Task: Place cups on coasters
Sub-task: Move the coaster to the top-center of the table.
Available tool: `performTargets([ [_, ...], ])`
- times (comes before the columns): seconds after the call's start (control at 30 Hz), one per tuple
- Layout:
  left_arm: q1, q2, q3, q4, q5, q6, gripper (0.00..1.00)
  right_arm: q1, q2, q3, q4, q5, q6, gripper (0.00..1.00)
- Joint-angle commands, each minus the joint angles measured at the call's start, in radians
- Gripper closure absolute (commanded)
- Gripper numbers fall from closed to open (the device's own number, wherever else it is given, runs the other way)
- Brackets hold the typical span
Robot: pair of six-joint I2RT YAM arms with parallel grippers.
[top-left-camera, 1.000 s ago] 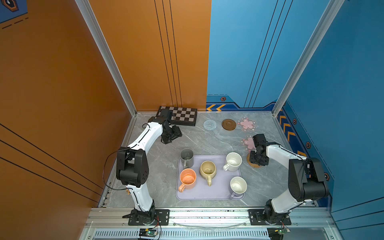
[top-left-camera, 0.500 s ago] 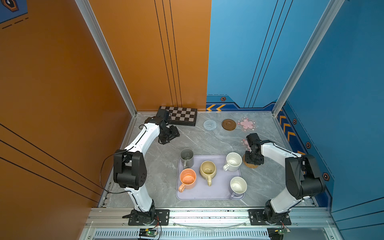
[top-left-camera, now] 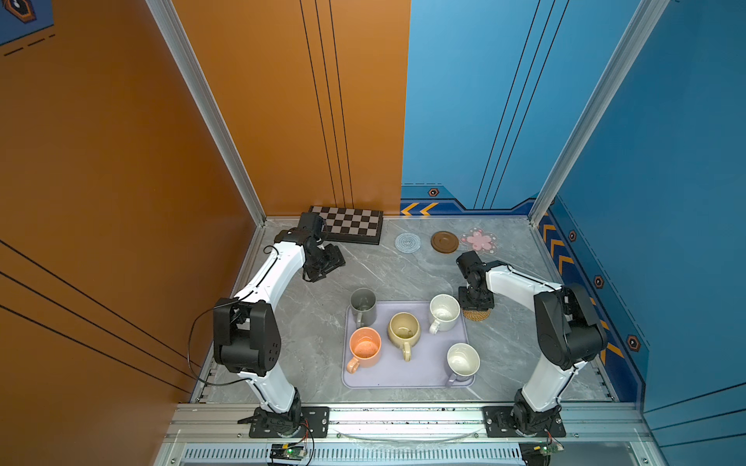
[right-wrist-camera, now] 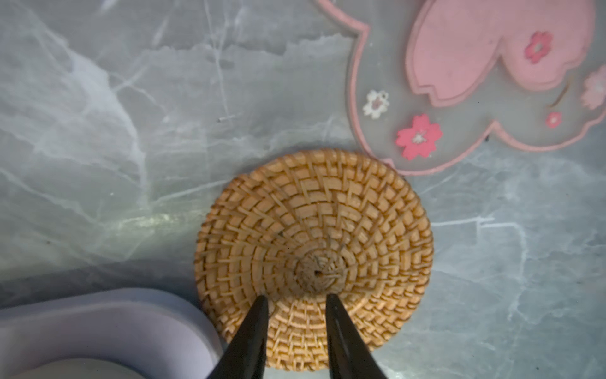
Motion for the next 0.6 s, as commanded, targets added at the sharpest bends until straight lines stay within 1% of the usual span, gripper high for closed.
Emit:
performTargets([
  [0.0, 0.014, -0.025, -0.015, -0.015, 0.017, 0.021, 0.27, 0.032, 0.079, 0.033, 0.019, -0.068, 0.026, 0.67],
  [0.27, 0.014, -0.018, -0.010, -0.015, 0.021, 0.020, 0.27, 0.026, 0.154, 0.109, 0.007, -0.069, 0.010, 0.67],
  [0.57, 0.005, -0.006, -0.006, -0.014, 0.018, 0.017, 0.27, 0.017, 0.113, 0.077, 0.007, -0.044, 0.015, 0.68],
])
